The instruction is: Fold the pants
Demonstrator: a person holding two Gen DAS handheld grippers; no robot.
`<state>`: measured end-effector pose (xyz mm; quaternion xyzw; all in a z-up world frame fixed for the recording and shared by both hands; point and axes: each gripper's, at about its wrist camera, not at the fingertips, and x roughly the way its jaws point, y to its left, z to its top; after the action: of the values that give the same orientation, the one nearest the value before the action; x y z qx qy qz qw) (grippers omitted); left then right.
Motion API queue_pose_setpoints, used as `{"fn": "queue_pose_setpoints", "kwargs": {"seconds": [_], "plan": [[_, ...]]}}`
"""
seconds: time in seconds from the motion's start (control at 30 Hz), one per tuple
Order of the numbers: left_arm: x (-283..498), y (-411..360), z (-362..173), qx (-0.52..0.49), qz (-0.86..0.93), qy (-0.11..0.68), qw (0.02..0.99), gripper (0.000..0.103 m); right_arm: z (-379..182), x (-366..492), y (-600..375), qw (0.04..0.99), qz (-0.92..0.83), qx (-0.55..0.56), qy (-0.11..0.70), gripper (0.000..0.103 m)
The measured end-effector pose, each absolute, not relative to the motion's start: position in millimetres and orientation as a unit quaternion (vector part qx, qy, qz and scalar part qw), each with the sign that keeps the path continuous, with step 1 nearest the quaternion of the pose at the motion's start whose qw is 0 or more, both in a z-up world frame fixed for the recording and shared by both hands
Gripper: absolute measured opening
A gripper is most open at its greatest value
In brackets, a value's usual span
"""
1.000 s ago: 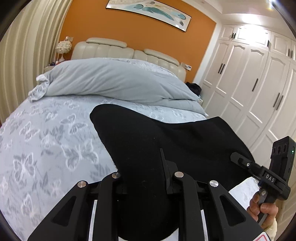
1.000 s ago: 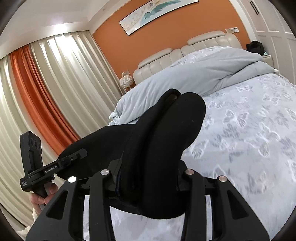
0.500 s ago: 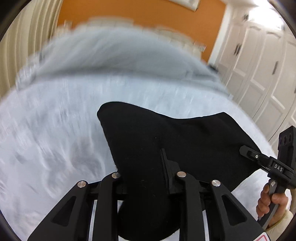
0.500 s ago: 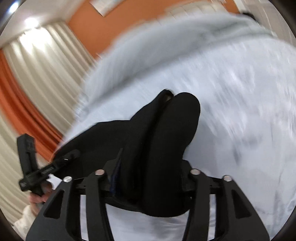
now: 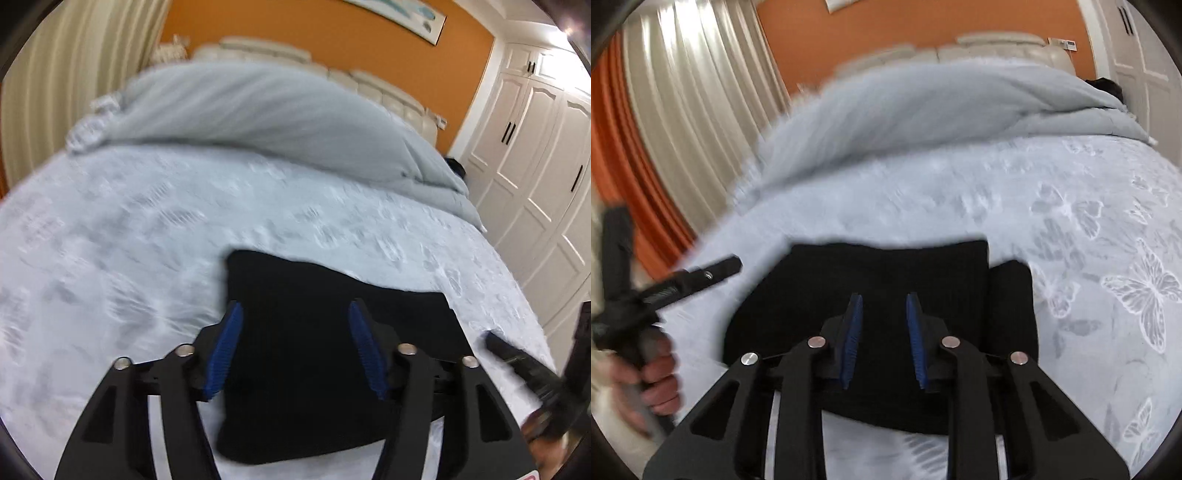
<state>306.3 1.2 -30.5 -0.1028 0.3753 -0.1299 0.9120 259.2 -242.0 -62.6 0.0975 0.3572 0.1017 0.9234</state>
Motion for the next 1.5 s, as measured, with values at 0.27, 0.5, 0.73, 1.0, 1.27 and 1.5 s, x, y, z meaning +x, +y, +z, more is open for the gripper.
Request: {"fn": "queue_pose_setpoints", "kwargs": {"seconds": [0.27, 0.5, 0.73, 1.0, 1.27, 1.5], "plan": [[289.2, -38.5, -82.4, 0.053, -0.094, 0.368, 0.923, 0.061, -79.5, 237.8, -289.0, 0.915, 0.054, 0.157, 0.367, 0.01], [202.6, -28.6, 8.4, 0.048, -0.081, 0.331, 0.939, 0.078, 9.8, 142.5, -285.3, 0.93, 0.041, 0.16, 0.329, 0.014], [124.0, 21.3, 21.8, -0.037, -0.075, 0.36, 0.929, 0.085, -14.9, 147.7, -279.7, 0.906, 0.067, 0.186, 0.374, 0.056], [120.5, 23.6, -0.5, -0.062, -0.066, 0.373, 0.923, 0.085, -84.9, 238.1, -274.1, 0.874, 0.03, 0.191, 0.447, 0.056], [138.7, 22.1, -34.6, -0.059, -0.061, 0.418, 0.905, 0.085, -70.6, 233.4, -266.2, 0.898, 0.069, 0.183, 0.394, 0.014], [133.1, 15.1, -38.0, -0.063, -0.068, 0.419, 0.903, 0.085, -106.5, 229.3, -303.5, 0.882, 0.017, 0.157, 0.444, 0.023]]}}
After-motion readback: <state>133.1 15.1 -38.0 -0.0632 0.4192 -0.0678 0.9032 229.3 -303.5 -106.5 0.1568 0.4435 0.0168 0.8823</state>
